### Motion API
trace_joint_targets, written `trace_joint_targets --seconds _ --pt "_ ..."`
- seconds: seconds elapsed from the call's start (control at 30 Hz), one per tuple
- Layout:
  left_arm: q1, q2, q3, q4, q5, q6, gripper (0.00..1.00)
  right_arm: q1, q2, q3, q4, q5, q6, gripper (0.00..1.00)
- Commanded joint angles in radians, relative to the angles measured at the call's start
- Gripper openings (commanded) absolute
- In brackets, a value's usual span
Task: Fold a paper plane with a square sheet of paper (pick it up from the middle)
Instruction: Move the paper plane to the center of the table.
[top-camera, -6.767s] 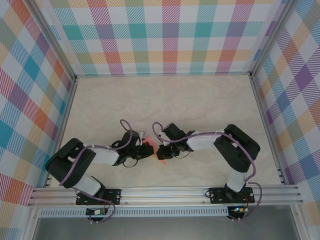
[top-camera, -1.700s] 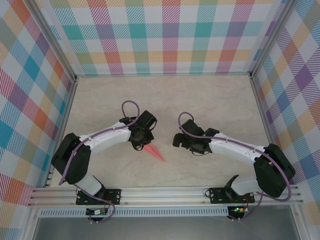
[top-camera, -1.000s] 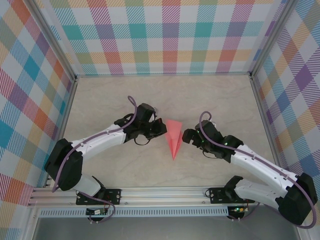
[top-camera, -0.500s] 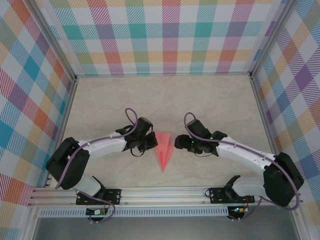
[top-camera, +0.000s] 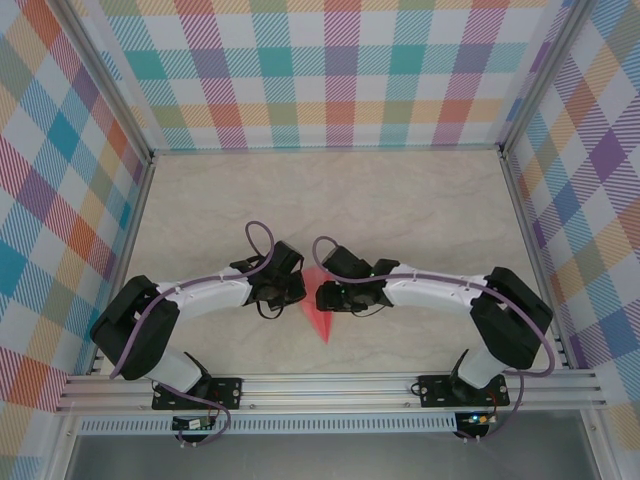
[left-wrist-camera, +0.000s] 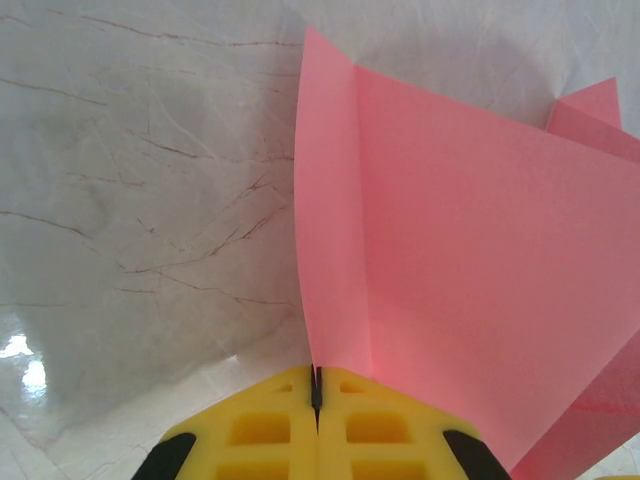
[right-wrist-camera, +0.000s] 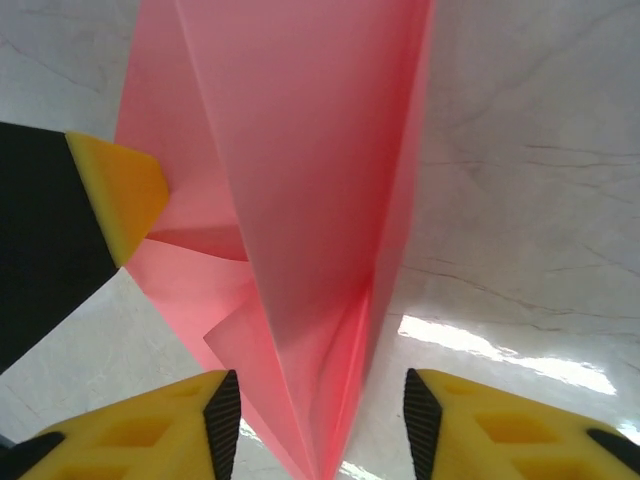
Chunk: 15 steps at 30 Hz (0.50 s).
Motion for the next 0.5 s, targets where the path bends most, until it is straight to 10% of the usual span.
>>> trace_joint_targets --seconds 0.0,0.47 --pt "-0.008 -0.012 -0.012 -0.019 -0.010 0.003 0.02 0.019 0.013 0.035 0.011 -0.004 -0.002 0.41" --pt "-0.008 -0.022 -0.017 0.017 -0.001 0.002 0.04 0.095 0.071 0.137 -0.141 0.128 0.067 0.42"
